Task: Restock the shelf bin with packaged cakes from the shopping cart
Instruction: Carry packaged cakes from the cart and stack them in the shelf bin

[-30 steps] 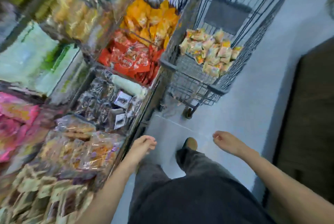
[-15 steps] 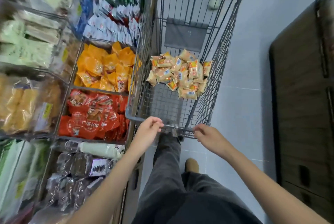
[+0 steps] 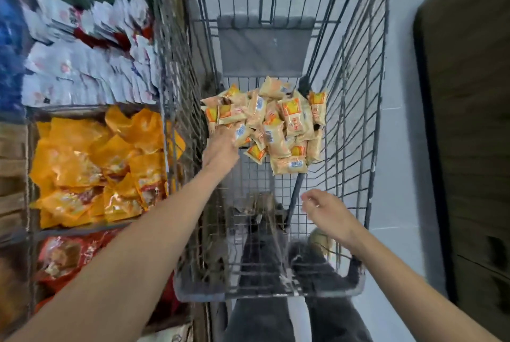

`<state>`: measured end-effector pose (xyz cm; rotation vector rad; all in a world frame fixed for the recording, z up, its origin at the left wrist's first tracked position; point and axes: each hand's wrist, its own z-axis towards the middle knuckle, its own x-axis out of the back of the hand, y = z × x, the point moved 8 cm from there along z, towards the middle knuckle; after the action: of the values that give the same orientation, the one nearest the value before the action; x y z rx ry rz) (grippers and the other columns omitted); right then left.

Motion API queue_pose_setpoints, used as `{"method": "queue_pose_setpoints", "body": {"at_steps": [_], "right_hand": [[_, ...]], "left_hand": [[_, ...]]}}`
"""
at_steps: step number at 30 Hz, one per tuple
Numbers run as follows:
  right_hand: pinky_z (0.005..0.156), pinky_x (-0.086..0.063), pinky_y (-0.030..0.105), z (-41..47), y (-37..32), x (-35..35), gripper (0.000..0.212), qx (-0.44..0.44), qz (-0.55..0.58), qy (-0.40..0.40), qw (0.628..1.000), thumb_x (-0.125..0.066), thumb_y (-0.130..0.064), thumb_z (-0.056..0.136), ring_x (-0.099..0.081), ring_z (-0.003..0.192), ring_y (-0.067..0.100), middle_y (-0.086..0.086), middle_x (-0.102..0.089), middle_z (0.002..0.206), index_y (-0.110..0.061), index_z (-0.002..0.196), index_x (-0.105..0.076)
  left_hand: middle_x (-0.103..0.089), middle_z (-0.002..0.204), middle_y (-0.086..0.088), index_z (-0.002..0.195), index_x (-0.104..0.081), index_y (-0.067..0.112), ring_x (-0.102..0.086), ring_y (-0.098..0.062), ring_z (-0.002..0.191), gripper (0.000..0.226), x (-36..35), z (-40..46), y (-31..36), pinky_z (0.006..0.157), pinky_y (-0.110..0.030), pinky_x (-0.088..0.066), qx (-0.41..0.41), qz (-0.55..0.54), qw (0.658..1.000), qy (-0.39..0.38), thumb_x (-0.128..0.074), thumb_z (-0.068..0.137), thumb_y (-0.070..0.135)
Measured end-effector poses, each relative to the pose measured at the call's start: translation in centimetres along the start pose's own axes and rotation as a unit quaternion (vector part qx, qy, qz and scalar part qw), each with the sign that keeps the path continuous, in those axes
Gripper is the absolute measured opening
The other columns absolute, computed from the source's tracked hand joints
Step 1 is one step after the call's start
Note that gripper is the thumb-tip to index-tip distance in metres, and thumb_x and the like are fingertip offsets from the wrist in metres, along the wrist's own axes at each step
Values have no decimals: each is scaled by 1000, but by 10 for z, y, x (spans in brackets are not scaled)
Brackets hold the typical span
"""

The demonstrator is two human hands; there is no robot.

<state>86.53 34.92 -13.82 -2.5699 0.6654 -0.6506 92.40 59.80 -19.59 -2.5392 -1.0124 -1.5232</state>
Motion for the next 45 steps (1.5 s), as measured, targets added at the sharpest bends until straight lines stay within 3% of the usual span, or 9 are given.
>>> {"method": "queue_pose_setpoints", "body": {"at_steps": [10,18,23,26,30,34,37,41,45], "right_hand": [[60,-36,21,57,-6,5,20,-13,98,8,995,-39,-27,97,-55,76,3,-10,-63,90,-33,85,-54],[65,-40,21,60,-9,10,20,-20,113,12,993,-39,-25,96,-57,80,4,-9,-64,96,-37,87,-52],[81,-50,29,56,-21,16,27,-9,221,60,973,-41,-30,98,-62,98,17,-4,-65,109,-32,122,-52],[101,-44,35,48,-31,25,40,2,336,73,939,-34,-42,100,-51,121,7,-6,-53,135,-30,137,-44],[78,-54,18,39,-41,34,34,14,418,63,906,-31,-41,100,-64,96,-2,-7,-67,111,-30,116,-59],[66,-49,9,33,-35,44,24,12,366,111,924,-52,-32,95,-64,88,-3,-10,-66,105,-27,118,-55],[63,-48,17,31,-23,51,16,-25,343,143,928,-52,-25,96,-64,83,6,-6,-67,95,-26,109,-60],[57,-47,12,27,-8,52,12,-46,340,143,928,-51,-25,96,-64,71,-2,-11,-68,83,-32,93,-60],[53,-43,8,21,4,52,12,-59,356,140,922,-50,-25,96,-63,69,-6,-12,-68,88,-31,102,-60]], "left_hand": [[-24,146,-13,142,-26,10,-23,-33,136,64,-33,120,7,109,-47,-29,-102,115,987,-41,-59,89,20],[-57,112,-17,118,-49,6,-52,-33,105,40,-14,110,23,75,-42,-44,-85,175,980,41,-54,92,36],[-56,93,10,112,-46,20,-55,-4,81,29,-6,30,62,64,-25,-47,-88,-189,978,-4,-45,95,43],[-50,116,18,128,-36,33,-49,14,100,38,-19,-38,98,78,-9,-39,-106,-319,934,-121,-34,96,51],[-11,150,20,144,-16,49,-19,13,133,56,-38,-82,123,105,-12,-20,-68,-413,888,-191,-15,89,64],[-47,133,16,117,-56,42,-43,4,121,31,-44,-78,115,88,-6,-38,20,-538,822,-185,-40,100,22],[-60,113,17,95,-64,34,-52,1,108,29,-35,-49,103,81,-11,-34,24,-489,863,-127,-43,98,15],[-51,130,0,126,-52,17,-48,-13,117,32,-39,30,118,90,-22,-42,-41,-301,950,-72,-46,95,11],[-20,153,-9,149,-19,16,-17,-28,141,68,-73,89,150,116,-41,-20,-126,-87,980,-127,-52,90,10]]}}
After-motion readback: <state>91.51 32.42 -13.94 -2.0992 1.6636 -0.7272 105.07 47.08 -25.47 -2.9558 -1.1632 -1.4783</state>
